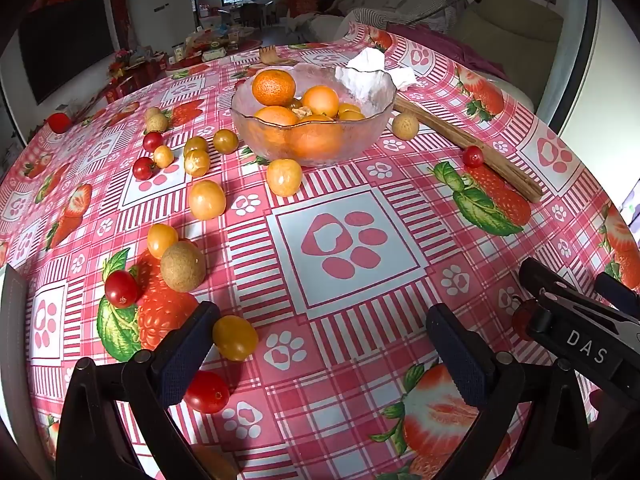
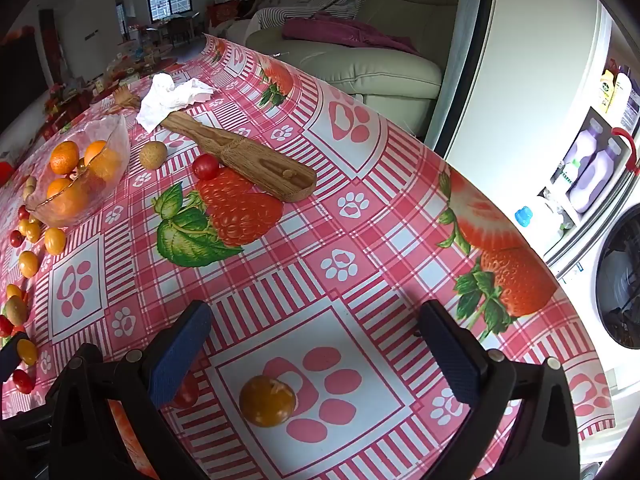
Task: Organize fruits
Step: 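Move both tools toward the scattered fruits near the white tray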
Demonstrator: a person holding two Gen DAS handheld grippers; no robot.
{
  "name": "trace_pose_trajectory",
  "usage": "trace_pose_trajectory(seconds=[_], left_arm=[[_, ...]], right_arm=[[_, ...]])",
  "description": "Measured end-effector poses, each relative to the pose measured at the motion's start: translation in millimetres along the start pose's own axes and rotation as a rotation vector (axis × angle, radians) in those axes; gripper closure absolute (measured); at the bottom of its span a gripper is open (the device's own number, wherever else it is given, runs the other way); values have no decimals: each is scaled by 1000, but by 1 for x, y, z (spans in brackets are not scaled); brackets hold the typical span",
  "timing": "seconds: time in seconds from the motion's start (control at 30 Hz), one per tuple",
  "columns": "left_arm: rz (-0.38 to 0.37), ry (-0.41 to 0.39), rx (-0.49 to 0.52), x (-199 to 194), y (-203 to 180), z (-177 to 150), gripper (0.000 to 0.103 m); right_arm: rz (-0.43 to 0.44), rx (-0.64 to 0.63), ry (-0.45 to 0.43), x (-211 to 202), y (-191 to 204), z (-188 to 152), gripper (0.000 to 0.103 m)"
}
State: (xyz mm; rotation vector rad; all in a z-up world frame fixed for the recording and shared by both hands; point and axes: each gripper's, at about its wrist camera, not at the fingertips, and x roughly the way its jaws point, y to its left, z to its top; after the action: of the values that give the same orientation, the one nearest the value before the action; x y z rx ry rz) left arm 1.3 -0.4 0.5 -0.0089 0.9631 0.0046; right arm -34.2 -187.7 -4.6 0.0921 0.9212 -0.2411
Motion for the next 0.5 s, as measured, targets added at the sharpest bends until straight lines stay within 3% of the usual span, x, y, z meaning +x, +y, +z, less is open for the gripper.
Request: trace_pose_trajectory(seconds=[0.1,0.2,0.33,0.43,0.5], left_arm=[[1,57,0,-5,5,2,0],[-1,-37,-66,-40,21,-7,0],[-31,-100,-160,-79,50,-22,0],[-57,-73,-207,-99,68,-45,0],[-10,-32,-212,-103,74,-56,0]], right_arm=[[32,-31,35,-1,-1,2,0],[116,-22,51,-11,-10,0,0],[193,-40,6,-40,-17,-7,0],[270,-77,1,-70,-22,-18,0],[345,-95,31,-76,-20,-30,0]])
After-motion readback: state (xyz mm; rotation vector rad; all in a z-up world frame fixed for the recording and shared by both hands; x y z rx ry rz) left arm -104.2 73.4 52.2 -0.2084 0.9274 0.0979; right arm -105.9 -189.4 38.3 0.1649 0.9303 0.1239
